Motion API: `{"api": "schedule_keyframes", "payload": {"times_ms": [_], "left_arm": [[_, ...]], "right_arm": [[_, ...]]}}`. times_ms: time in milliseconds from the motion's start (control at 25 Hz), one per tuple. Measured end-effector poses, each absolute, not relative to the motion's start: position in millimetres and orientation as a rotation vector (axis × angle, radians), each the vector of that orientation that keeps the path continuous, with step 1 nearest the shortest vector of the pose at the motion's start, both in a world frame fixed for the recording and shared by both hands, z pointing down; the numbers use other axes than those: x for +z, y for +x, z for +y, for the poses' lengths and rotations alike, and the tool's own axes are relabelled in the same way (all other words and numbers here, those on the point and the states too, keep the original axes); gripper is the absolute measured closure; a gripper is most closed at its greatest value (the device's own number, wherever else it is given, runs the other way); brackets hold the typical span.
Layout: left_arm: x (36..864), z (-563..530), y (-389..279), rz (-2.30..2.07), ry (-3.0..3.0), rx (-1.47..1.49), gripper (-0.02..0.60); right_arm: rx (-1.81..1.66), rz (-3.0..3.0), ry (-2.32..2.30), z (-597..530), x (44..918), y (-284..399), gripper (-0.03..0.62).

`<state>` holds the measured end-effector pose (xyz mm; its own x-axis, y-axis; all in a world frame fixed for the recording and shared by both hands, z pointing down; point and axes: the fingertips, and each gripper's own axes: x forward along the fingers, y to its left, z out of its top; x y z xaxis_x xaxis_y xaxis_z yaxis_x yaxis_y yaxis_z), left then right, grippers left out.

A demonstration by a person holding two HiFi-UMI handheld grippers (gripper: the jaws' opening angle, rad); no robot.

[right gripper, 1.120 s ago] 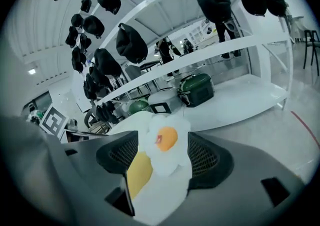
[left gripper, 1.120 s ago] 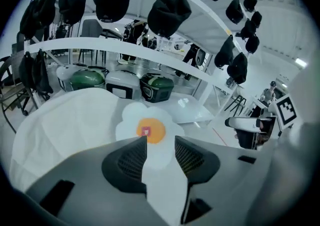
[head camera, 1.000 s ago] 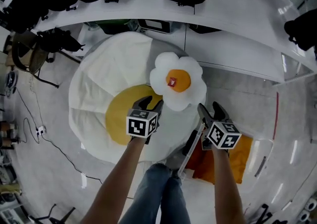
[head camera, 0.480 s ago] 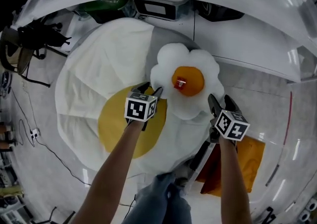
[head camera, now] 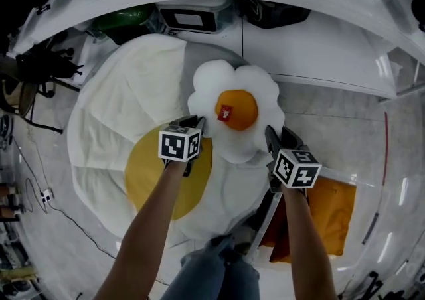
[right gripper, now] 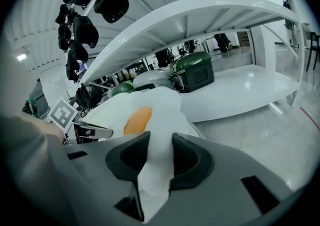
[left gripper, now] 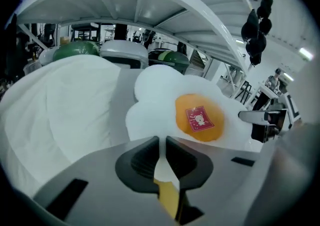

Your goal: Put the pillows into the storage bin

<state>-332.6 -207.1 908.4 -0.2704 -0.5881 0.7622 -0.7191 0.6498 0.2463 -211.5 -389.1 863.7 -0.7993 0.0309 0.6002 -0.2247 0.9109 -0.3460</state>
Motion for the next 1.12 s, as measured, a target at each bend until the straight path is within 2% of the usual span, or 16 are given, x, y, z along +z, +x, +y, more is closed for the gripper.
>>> {"api": "schedule_keyframes", "payload": {"times_ms": [120, 280, 560, 800, 1120], "left_arm": [[885.2, -210.1, -323.9, -1.984, 1.045, 0.204, 0.538], [834.3, -217.6, -305.6, -2.018, 1.098, 0.243, 0.540], [740.4, -257.9, -228.8, -1.995, 1.231, 0.263, 0.540], [706.5, -320.1, -127.6, -1.904, 1.377, 0.278, 0.540], [710.9, -395.4, 25.8, -1.709, 1.571, 0.316, 0.540]], "right_arm": [[0.543, -2.481, 0.145, -388.9, 840.7, -201.9, 0.503], [0.574, -2.507, 0.163, -393.1, 800.9, -178.1, 0.511], [0.636, -2.525, 0.309, -423.2, 715.6, -86.6, 0.510], [0.633, -2.489, 0.485, -467.2, 677.6, 30.9, 0.508], [0.642, -2.387, 0.769, -510.2, 675.6, 204.8, 0.505]]}}
